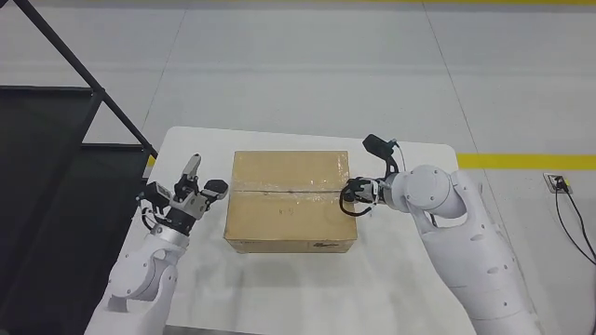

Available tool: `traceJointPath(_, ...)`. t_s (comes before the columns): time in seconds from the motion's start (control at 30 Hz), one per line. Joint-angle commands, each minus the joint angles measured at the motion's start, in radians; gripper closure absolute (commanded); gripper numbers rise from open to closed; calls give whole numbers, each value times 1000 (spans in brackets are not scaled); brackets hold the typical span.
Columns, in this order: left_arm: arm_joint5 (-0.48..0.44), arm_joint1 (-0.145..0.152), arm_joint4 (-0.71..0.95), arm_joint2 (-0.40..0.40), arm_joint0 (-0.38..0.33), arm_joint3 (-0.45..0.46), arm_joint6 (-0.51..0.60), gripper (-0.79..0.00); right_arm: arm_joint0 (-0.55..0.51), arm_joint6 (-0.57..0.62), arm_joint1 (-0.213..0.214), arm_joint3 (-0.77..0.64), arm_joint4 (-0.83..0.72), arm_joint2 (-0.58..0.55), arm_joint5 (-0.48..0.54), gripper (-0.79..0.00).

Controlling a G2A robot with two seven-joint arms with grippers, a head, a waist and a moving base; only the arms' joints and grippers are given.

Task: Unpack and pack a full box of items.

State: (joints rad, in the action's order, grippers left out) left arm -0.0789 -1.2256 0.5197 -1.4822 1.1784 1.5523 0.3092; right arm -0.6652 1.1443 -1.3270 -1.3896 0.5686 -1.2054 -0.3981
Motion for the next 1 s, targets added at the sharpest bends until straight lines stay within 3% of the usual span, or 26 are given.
traceJointPath(0.0, -23, -3, -2, 16, -15, -41, 1, -785, 0, 0, 1, -3, -1, 2, 1, 0)
traceJointPath(0.47, -118, -30, 63, 77, -80, -195, -49, -785, -8, -7, 10, -20, -10, 13, -7, 0)
traceJointPath(0.97, -194, -56, 140, 109, -62, -233, -123, -785, -5, -13, 16, -21, -24, 32, -15, 0)
